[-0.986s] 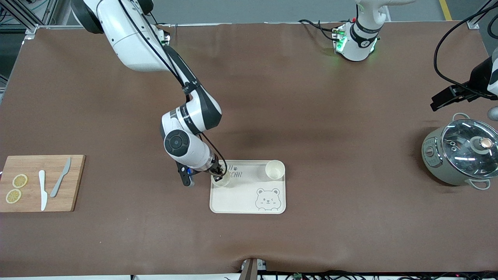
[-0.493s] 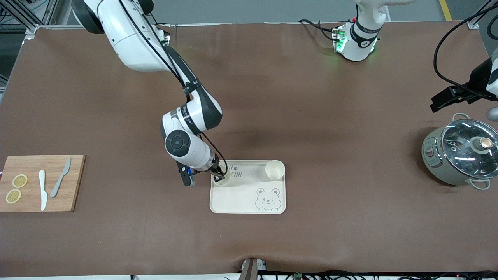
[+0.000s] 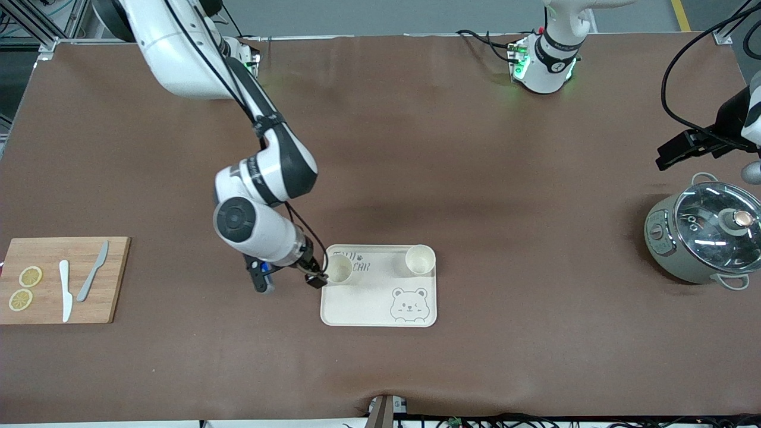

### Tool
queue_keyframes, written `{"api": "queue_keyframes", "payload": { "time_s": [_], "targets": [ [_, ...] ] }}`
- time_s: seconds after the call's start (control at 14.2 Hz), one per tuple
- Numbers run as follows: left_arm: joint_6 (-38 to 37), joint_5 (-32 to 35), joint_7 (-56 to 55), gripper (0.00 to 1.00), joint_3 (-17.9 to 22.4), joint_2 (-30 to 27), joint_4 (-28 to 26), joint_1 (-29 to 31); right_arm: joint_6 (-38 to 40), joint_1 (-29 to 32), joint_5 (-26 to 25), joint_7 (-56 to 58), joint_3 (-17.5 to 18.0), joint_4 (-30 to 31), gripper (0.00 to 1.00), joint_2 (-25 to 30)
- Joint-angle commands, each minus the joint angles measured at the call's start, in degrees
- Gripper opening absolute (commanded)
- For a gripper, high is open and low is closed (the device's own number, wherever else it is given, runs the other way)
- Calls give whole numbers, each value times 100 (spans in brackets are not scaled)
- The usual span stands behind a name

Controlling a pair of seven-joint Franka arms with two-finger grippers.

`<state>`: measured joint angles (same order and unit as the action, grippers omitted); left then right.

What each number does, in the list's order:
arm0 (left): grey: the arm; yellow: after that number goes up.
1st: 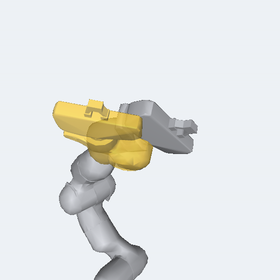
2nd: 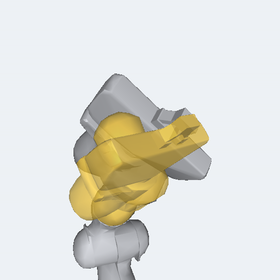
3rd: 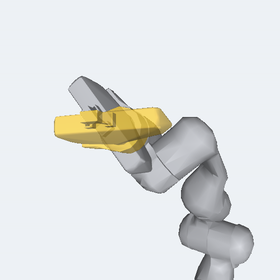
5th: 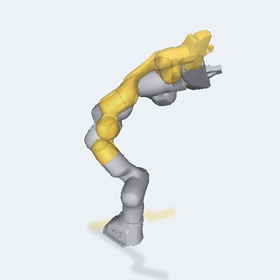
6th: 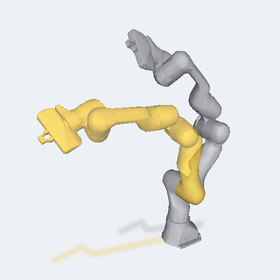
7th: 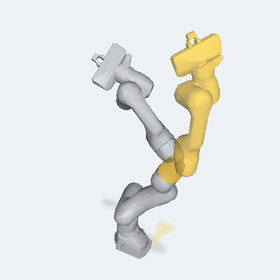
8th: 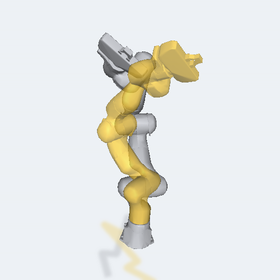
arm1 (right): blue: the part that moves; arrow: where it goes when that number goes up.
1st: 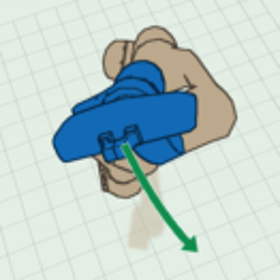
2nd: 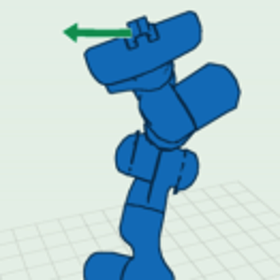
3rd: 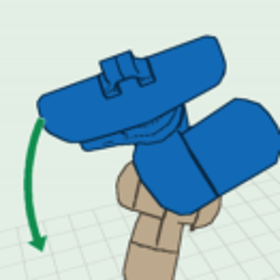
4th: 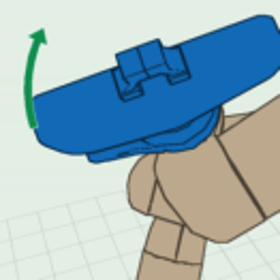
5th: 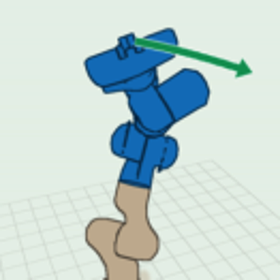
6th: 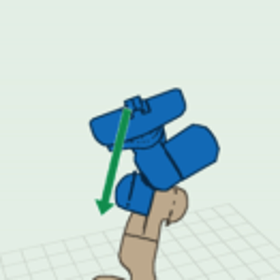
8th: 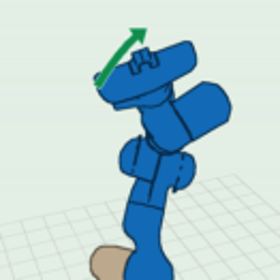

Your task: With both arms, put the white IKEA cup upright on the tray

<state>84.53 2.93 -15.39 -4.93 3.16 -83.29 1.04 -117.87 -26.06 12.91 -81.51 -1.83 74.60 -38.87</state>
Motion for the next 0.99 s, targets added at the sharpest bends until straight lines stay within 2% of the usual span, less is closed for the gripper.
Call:
{"api": "queue_keyframes", "payload": {
  "time_s": [0.0,0.07,0.28,0.49,0.7,0.92],
  "targets": [
    [-112,-99,106,100,-35,-333,-284,-7,1041,451,80,241,42,99,100,686],
    [-121,-108,115,100,-44,-421,-380,2,1490,644,28,311,42,38,100,775],
    [-103,-108,683,100,-26,-571,-600,11,1688,1118,27,1038,16,-77,100,1248],
    [-112,-108,809,100,-35,-615,-618,-7,2565,1585,10,2084,-11,19,100,1688],
    [-103,-266,809,100,-35,-650,-636,2,2558,1954,-236,3049,-19,782,100,2495],
    [-95,-275,809,100,-35,-869,-828,2,2584,2463,-272,4176,-11,1459,100,3164]
  ]
}}
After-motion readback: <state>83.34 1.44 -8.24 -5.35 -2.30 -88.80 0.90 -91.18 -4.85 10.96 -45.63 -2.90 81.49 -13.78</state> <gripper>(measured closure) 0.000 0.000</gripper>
